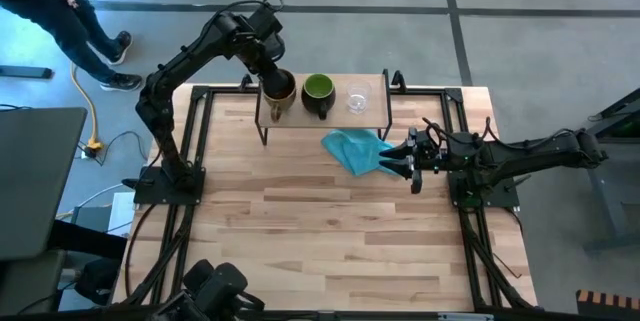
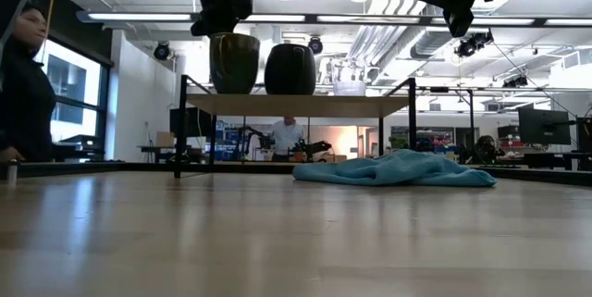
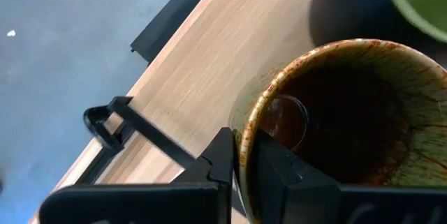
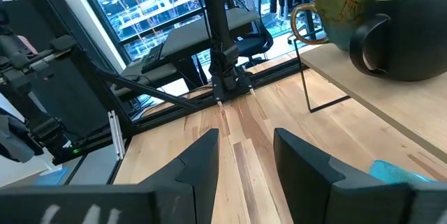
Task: Stack small to large cups/mugs on shelf
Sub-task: Put the green and blue mug on the shelf
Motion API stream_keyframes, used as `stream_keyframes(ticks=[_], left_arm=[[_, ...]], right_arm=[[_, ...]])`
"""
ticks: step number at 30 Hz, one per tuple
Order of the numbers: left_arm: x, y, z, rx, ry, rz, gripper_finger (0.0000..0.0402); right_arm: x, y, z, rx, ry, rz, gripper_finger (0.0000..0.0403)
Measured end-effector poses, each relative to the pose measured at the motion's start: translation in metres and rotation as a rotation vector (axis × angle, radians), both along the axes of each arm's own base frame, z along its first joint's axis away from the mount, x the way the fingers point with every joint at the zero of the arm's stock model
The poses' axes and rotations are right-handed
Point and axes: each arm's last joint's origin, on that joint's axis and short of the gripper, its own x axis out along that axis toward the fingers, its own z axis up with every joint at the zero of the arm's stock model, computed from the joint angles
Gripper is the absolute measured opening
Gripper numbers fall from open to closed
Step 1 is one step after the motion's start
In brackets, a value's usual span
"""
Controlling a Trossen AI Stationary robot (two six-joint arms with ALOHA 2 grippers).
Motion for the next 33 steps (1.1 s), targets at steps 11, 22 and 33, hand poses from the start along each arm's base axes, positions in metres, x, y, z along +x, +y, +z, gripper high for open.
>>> stream_keyframes(ticks=[11,22,33], left_arm=[[-0.004,0.0056,-0.0028,-0.013,0.006,0.011,0.0017],[-0.0038,0.0059,-0.0029,-0.011,0.005,0.01,0.0017],[-0.0036,0.0056,-0.0029,-0.022,-0.006,0.023,0.0017]], right_arm=[[0.0,0.0001,-0.0003,-0.003,0.003,0.005,0.0128],[0.0,0.0,-0.0003,-0.024,0.004,0.005,0.0128],[0.0,0.0,-0.0005,-0.025,0.007,0.005,0.0128]])
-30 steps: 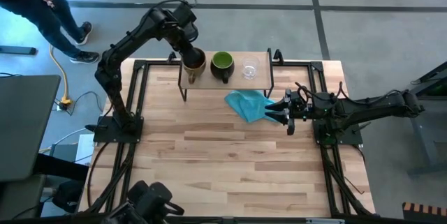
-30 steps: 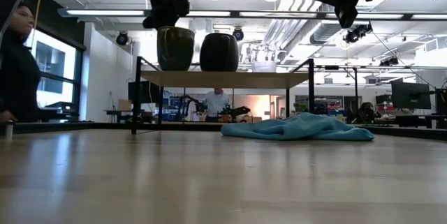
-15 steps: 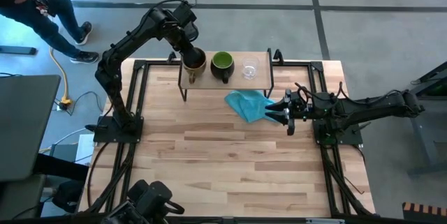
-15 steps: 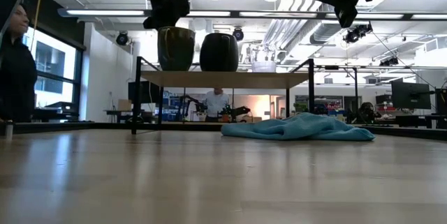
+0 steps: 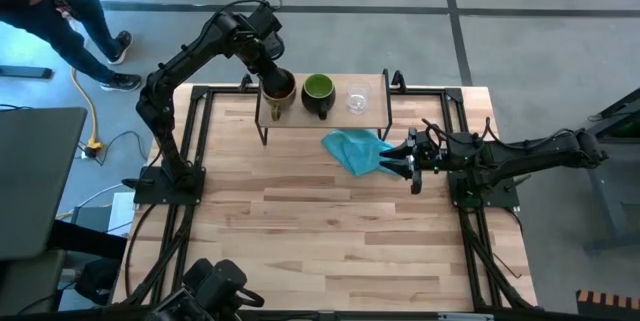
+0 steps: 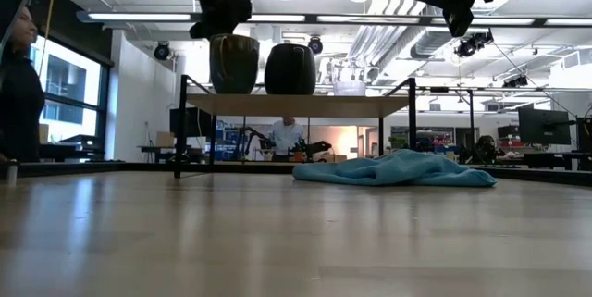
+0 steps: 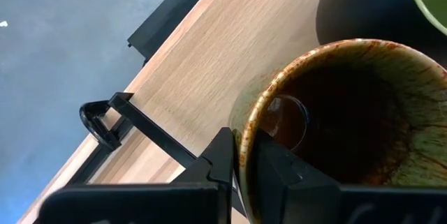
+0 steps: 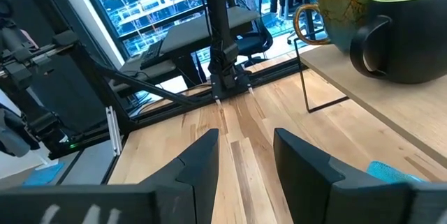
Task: Stack small to large cups/mugs on shelf
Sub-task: Put the green and blue mug on the shelf
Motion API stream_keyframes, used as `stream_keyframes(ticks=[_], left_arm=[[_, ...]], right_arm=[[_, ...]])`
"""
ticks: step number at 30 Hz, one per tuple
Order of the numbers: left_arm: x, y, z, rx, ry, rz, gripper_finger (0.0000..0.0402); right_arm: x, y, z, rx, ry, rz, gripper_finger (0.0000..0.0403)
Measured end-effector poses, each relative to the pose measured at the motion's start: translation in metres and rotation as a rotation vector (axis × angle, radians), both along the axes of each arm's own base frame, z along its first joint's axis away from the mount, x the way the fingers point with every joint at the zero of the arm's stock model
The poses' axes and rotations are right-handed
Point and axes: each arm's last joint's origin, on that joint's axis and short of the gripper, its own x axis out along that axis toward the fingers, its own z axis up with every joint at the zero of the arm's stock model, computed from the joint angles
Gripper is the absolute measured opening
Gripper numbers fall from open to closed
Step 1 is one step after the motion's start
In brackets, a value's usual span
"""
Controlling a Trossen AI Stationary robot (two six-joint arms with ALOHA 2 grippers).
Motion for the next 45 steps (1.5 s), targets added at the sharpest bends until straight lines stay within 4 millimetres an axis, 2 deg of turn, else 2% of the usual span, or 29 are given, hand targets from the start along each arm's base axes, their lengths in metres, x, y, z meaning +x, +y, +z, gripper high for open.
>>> stream_keyframes(ticks=[12,28,35,45], left_arm=[[0.0,0.0,-0.01,-0.034,0.013,0.011,0.0017],[0.001,0.001,-0.01,-0.031,0.001,0.001,0.0018],[0.002,0.001,-0.011,-0.029,0.001,0.001,0.0064],[0.002,0.002,-0.011,-0.017,0.012,-0.04,0.002]], right_arm=[[0.0,0.0,0.0,0.0,0.001,-0.006,0.0128],[0.0,0.0,0.0,-0.002,0.003,-0.007,0.0128],[0.0,0.0,-0.001,-0.005,0.007,-0.007,0.0128],[0.0,0.0,-0.001,-0.005,0.007,-0.009,0.0128]])
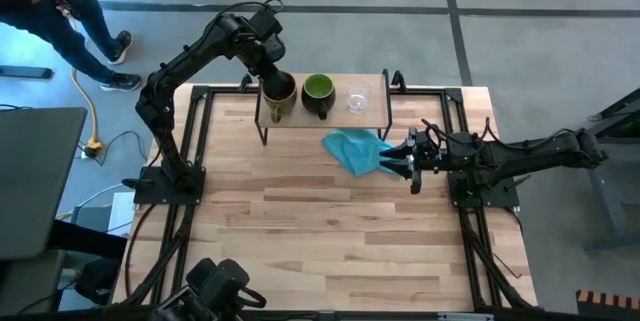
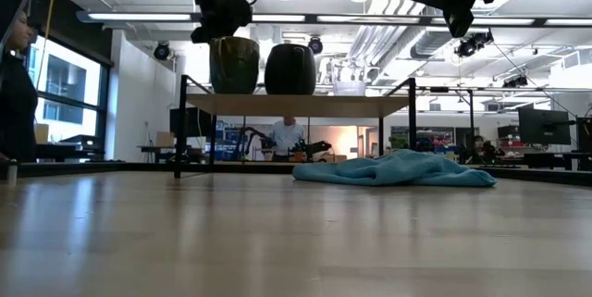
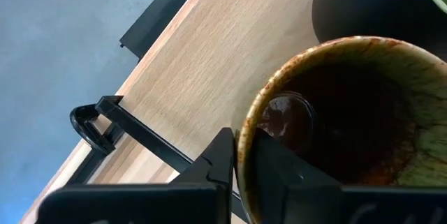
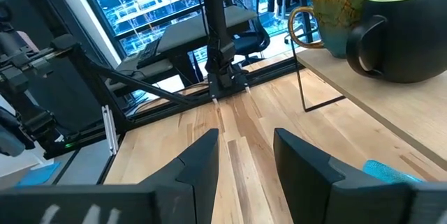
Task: Stack small to large cups/mugs on shelf
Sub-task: Put the green and blue mug on the shelf
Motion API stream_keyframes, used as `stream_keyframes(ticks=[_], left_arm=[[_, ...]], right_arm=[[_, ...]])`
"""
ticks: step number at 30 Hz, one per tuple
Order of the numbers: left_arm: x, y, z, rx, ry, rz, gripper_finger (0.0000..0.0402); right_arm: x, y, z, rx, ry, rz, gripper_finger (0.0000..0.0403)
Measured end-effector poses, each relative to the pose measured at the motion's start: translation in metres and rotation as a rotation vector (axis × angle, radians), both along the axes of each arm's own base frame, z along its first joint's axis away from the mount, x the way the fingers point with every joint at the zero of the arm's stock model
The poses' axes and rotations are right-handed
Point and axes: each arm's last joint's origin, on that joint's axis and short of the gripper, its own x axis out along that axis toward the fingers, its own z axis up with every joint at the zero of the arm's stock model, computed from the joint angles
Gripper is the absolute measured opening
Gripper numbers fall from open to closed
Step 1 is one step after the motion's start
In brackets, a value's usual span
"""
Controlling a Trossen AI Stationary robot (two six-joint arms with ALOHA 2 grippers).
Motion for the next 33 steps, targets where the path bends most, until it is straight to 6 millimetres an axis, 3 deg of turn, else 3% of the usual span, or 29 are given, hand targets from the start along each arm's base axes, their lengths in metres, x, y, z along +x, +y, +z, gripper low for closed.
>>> stream_keyframes(ticks=[8,18,27,33], left_arm=[[-0.0008,0.0001,-0.0001,0.014,0.024,0.0,0.0052],[-0.0005,0.0001,0.0,0.012,0.018,0.0,0.0029],[-0.0007,0.0,-0.0001,0.007,0.016,0.015,0.0079],[-0.0007,-0.0002,-0.0001,0.004,0.015,0.016,0.0076]], right_arm=[[0.0,-0.0001,-0.0001,0.003,0.001,-0.002,0.0128],[-0.0001,0.0,-0.0001,0.003,0.001,-0.002,0.0128],[0.0,0.0,-0.0002,0.003,0.002,-0.002,0.0128],[0.0,0.0,-0.0002,0.003,0.002,-0.002,0.0128]])
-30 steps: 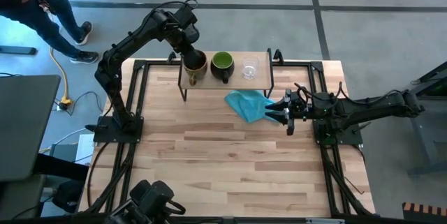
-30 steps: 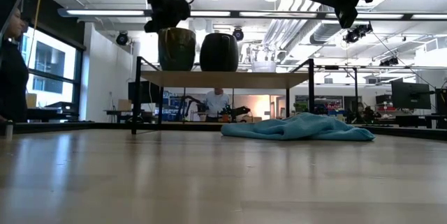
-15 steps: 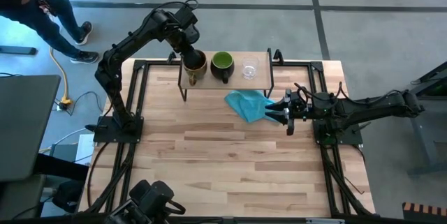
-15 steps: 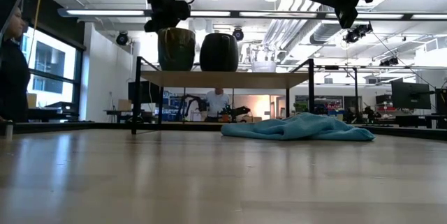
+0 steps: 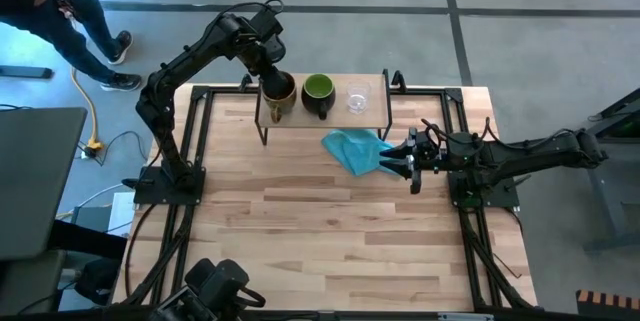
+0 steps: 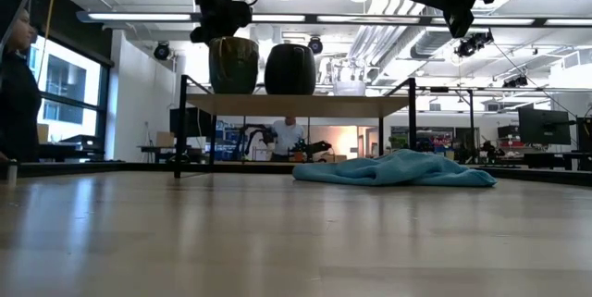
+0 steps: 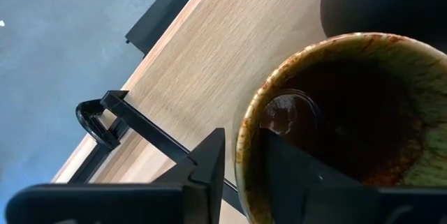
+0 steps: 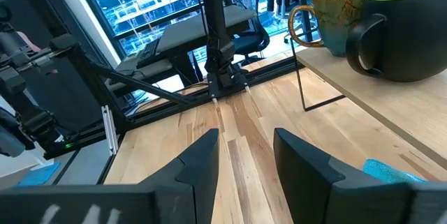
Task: Stack small to large cups/mugs on shelf
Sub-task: Put the green and blue mug on the shelf
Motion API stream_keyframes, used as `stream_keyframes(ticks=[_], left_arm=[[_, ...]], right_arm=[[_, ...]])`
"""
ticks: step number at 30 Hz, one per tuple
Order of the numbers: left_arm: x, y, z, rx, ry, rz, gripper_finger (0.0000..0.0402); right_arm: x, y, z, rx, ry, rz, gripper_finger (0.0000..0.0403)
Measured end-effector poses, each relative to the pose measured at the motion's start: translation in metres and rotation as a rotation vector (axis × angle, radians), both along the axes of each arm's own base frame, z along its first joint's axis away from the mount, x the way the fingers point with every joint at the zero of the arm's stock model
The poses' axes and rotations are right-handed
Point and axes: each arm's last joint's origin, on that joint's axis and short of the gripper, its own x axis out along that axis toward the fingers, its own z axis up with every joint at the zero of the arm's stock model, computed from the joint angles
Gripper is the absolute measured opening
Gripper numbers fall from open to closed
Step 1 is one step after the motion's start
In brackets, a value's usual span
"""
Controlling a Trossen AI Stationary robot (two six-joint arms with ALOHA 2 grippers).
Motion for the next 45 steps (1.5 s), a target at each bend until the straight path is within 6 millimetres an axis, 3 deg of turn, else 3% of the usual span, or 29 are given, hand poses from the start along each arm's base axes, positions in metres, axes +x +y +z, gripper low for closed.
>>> stream_keyframes(ticks=[45], left_arm=[[-0.0036,-0.0031,-0.0015,-0.017,0.058,-0.034,0.0069]], right_arm=[[0.0,0.0001,0.0,0.004,0.0,0.001,0.0128]])
